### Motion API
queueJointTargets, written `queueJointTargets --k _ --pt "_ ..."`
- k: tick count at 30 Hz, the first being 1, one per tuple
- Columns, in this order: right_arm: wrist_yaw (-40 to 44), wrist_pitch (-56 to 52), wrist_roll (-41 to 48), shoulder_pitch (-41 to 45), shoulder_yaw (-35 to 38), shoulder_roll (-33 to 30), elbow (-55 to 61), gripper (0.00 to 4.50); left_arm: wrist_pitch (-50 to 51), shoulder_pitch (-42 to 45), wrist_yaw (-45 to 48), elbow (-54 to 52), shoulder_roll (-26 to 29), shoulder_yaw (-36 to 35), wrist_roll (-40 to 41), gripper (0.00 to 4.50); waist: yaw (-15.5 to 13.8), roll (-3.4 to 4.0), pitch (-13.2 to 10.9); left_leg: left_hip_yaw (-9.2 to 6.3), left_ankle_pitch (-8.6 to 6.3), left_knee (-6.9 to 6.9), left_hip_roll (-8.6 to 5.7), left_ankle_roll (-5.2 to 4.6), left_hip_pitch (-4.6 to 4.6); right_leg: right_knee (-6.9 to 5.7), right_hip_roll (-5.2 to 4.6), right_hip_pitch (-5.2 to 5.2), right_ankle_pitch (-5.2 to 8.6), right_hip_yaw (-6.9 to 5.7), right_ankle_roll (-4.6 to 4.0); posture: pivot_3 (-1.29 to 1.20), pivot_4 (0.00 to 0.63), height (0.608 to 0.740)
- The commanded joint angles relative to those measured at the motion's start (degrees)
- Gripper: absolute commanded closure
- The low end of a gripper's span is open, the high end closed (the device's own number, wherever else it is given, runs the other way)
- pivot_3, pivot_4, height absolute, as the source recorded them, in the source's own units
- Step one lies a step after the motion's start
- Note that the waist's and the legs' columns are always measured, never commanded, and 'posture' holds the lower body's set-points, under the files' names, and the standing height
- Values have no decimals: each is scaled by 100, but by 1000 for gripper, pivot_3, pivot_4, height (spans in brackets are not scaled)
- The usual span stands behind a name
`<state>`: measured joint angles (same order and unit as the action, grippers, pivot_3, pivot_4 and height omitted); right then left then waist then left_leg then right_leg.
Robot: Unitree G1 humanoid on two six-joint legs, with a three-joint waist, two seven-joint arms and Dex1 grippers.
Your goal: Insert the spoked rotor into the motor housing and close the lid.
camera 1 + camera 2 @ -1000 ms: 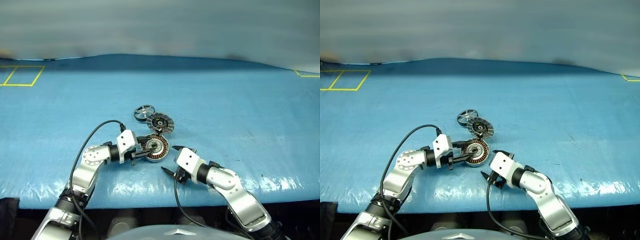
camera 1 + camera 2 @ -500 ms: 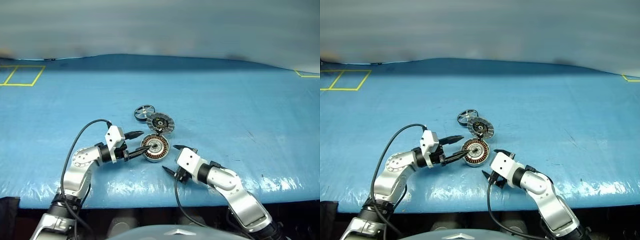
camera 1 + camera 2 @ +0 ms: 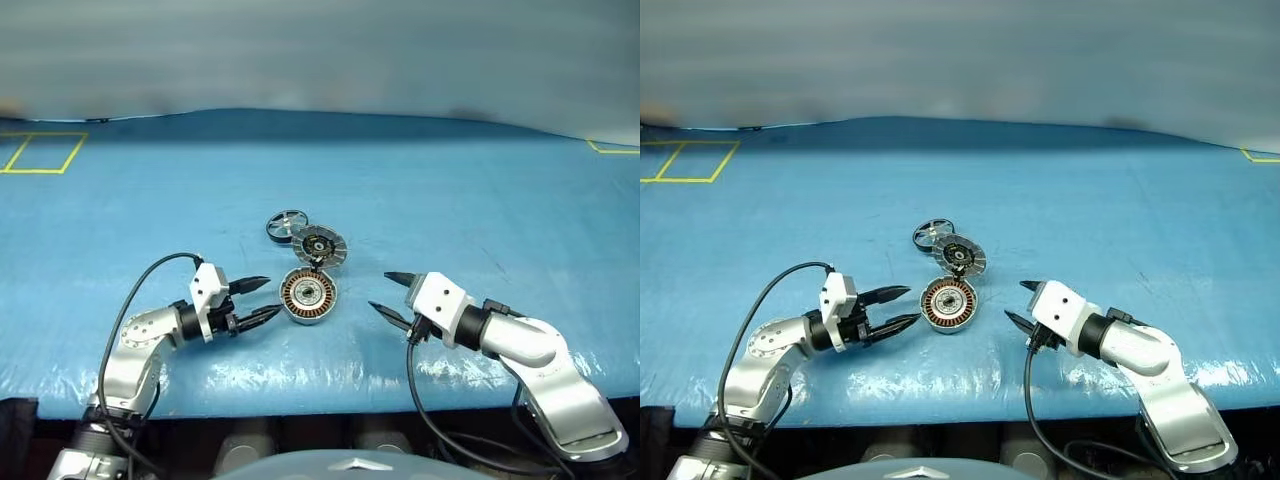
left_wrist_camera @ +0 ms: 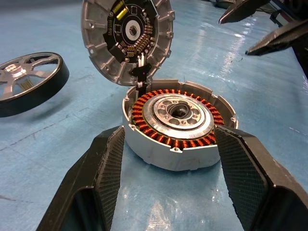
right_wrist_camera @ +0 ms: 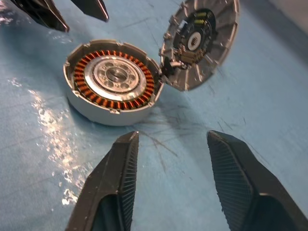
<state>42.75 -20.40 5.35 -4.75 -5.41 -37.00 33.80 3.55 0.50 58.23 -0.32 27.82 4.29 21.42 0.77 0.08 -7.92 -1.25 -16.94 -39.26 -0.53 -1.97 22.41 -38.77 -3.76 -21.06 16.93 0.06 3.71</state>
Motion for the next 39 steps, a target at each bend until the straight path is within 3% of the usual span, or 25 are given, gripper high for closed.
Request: queueJointTargets --k 1,5,9,39 --pt "-30 -80 57 493 -416 324 -303 2201 -117 -93 -71 -295 -47 16 -35 1364 5 -1 0 0 0 0 1 0 0 0 0 0 0 1 0 0 150 740" --pt "84 -144 70 882 -978 659 -563 3079 -160 -163 -140 -327 -66 5 -75 1364 -16 -2 -1 1 0 1 -2 0 3 1 -3 -6 -1 2 -2 0 150 740" --pt "-28 -279 -179 1145 -1436 893 -818 4402 -198 -203 -177 -343 -78 7 -98 1364 -13 -3 -1 -1 0 2 -4 0 7 2 -10 -31 -1 0 -2 0 150 740" --pt "-236 -128 -730 1692 -1930 1335 -1958 4460 -275 -267 -192 -353 -48 53 -220 1364 -6 -3 -2 0 2 5 -7 3 7 1 -10 -41 -2 -1 -2 0 150 740"
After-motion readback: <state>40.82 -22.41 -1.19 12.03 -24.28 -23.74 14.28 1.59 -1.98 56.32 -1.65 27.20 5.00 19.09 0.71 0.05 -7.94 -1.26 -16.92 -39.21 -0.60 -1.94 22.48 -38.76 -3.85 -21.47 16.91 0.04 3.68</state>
